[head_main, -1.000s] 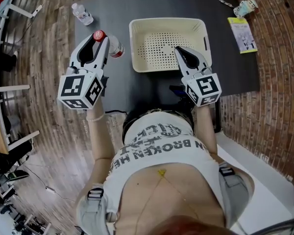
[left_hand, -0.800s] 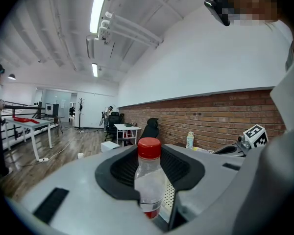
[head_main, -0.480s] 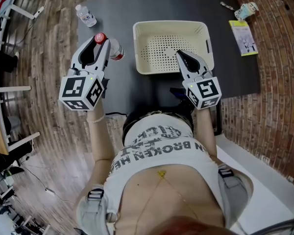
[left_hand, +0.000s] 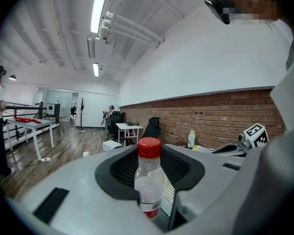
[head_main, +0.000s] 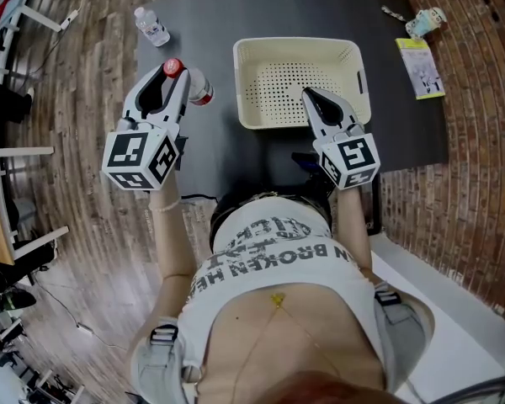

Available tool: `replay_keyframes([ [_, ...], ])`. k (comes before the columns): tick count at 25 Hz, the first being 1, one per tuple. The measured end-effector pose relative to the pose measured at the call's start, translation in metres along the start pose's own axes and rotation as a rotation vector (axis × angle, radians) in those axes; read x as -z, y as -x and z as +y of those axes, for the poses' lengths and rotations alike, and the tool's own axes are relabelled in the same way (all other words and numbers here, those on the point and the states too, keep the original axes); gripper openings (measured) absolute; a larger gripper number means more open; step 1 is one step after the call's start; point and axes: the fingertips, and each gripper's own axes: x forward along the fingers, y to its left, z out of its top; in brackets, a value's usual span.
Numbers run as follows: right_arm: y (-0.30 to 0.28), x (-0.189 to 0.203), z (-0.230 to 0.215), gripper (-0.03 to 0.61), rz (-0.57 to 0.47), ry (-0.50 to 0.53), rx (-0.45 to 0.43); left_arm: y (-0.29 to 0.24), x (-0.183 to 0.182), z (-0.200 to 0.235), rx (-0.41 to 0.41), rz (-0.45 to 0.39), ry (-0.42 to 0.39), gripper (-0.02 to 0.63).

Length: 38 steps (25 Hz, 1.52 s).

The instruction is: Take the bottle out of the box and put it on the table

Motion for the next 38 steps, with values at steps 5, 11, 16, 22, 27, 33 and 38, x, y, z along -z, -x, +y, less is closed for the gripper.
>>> replay_keyframes([
  [5,-0.002,0.0,0.003,0.01,0.003,-0.002,-0.003,-0.001,0.003,0.002,0.003,0.01,0.002,0.143],
  [11,-0.005,-0.002,0.01,0.01,0.004,0.0,-0.007,0.001,0.01,0.006,0.007,0.021,0.006,0.143],
  [16,-0.006,-0.002,0.013,0.011,0.003,0.002,-0.008,-0.002,0.024,0.007,0.009,0.038,0.004,0.143],
  [22,-0.008,-0.002,0.016,0.01,0.008,0.002,-0.007,-0.007,0.05,0.006,0.021,0.067,0.004,0.143],
  [27,-0.009,-0.001,0.015,0.009,0.011,-0.002,-0.001,-0.013,0.074,0.004,0.036,0.084,0.02,0.143],
  [33,-0.009,0.0,0.016,0.011,0.013,-0.004,0.008,-0.02,0.106,0.003,0.042,0.117,0.025,0.143],
  [38,-0.008,0.002,0.015,0.01,0.019,-0.005,0.01,-0.025,0.132,-0.001,0.039,0.155,0.034,0.143],
])
